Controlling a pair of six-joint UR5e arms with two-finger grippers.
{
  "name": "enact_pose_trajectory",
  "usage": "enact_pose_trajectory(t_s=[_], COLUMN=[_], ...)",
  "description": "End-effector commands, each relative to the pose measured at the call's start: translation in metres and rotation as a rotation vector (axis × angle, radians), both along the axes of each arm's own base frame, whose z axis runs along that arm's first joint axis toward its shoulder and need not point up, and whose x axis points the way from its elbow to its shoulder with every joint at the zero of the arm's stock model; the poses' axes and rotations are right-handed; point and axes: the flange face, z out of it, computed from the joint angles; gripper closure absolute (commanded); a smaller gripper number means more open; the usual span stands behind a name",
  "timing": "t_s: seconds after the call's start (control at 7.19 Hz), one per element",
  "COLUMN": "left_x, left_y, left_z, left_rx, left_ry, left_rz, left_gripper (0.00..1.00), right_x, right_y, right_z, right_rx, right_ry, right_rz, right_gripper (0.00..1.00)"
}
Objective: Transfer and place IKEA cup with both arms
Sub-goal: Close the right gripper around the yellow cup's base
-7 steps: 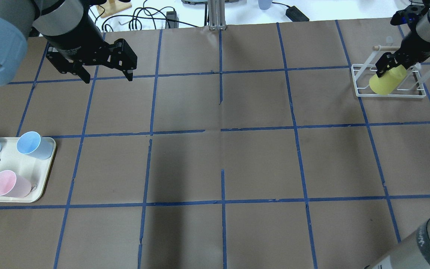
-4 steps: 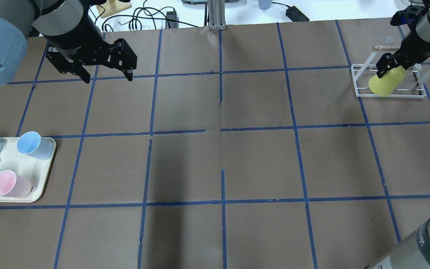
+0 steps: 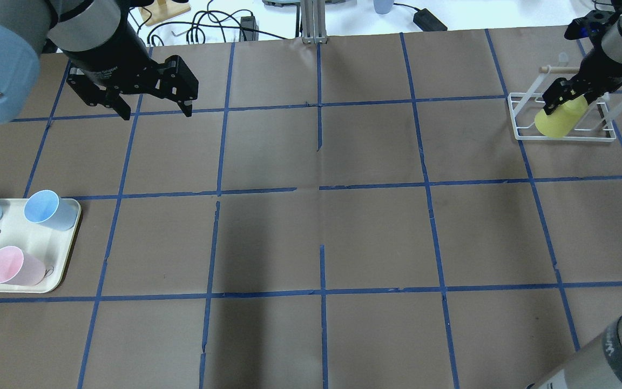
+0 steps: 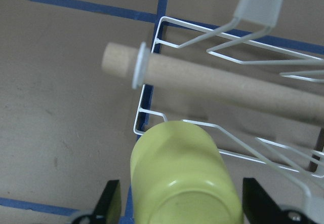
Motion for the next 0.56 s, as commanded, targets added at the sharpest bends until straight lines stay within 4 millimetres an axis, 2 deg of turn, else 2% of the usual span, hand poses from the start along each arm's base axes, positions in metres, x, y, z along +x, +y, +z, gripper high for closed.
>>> enact_pose_trajectory(t_s=[0.0, 0.28, 0.42], left_x=[-0.0008, 0.0008, 0.0008], left_y=[-0.0003, 0.0011, 0.0019], left_z=[-0.0008, 0.0012, 0.0022], left_rx=[0.002, 0.0, 0.002], left_ry=[0.0, 0.0, 0.001], left_rz=[-0.003, 0.001, 0.005], left_gripper=[0.0, 0.0, 0.0], right_x=[0.0005, 0.001, 0.0007], right_y=[0.001, 0.0024, 0.0019], right_z=[-0.0027, -0.004, -0.0028], right_rx=[0.006, 0.011, 0.009], right_ry=[-0.003, -0.004, -0.003], right_rz=[0.0, 0.0, 0.0], right_gripper=[0.18, 0.21, 0.29])
